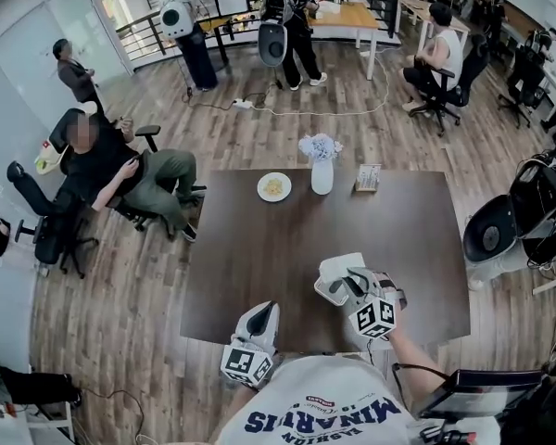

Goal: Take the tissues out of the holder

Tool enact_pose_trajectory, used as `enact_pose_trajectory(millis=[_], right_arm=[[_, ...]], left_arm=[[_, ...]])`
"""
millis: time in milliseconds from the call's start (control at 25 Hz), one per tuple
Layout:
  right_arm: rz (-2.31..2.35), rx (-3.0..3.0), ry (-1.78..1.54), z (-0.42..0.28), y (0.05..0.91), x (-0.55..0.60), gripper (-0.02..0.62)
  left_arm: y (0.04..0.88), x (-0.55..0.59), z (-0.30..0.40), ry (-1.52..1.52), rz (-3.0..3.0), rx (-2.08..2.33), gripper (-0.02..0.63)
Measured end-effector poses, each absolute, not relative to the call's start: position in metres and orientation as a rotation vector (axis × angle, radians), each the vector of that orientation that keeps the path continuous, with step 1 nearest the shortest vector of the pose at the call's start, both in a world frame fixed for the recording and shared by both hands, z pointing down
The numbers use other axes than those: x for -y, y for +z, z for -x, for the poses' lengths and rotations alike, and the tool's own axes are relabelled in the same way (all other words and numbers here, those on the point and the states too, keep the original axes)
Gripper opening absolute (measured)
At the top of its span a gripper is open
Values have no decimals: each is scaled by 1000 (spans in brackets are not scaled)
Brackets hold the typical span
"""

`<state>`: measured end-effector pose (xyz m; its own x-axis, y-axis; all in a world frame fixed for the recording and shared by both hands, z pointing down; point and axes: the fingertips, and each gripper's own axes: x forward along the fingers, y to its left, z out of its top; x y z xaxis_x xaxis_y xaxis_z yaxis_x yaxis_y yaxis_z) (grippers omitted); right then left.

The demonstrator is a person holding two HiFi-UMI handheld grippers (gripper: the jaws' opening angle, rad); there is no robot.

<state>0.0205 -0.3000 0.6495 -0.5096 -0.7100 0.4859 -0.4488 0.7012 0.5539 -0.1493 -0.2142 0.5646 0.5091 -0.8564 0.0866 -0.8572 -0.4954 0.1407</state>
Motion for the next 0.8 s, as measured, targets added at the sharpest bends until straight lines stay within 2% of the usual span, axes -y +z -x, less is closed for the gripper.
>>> enact_pose_trajectory(millis=[360, 800], right_arm=[[-1369, 2576, -124, -62, 551, 262, 87], [-1431, 2594, -104, -82, 546, 255, 87]], left_arm=[[539, 239, 113, 83, -2775, 1379, 5], [539, 235, 91, 94, -2812, 1330, 5]])
